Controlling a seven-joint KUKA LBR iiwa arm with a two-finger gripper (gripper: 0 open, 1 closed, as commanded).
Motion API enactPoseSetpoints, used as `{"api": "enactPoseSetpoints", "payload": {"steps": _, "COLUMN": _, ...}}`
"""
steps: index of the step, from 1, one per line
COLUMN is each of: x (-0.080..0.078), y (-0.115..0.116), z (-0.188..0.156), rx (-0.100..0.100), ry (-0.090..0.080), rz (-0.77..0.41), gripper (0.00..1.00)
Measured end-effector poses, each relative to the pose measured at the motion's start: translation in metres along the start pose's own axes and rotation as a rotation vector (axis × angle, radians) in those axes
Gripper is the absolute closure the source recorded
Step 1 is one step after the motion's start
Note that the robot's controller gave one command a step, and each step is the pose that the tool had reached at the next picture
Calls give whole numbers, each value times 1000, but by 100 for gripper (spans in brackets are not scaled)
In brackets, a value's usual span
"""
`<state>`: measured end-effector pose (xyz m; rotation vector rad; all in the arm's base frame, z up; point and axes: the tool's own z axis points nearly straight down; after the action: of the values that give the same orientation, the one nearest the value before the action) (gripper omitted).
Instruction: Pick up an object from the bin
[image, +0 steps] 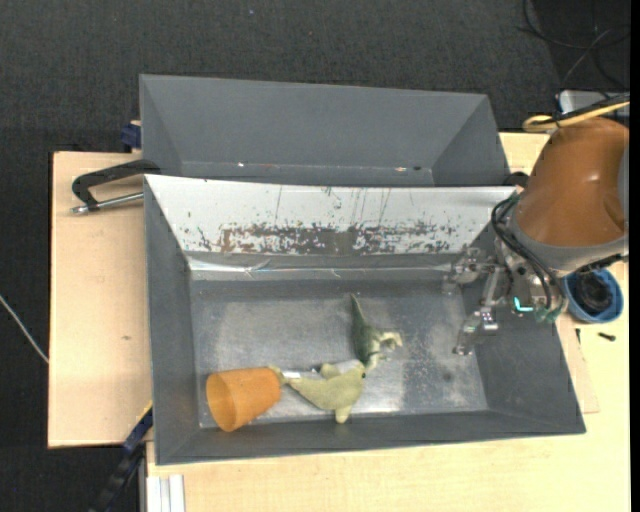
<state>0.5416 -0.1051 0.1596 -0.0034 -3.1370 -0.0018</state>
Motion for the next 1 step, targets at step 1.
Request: {"api": "enactPoseSetpoints", "payload": {"steps": 1, "x": -19, "y": 69, "z": 88, "rx": 1, "ry": -8, "rz": -134, "gripper": 0}}
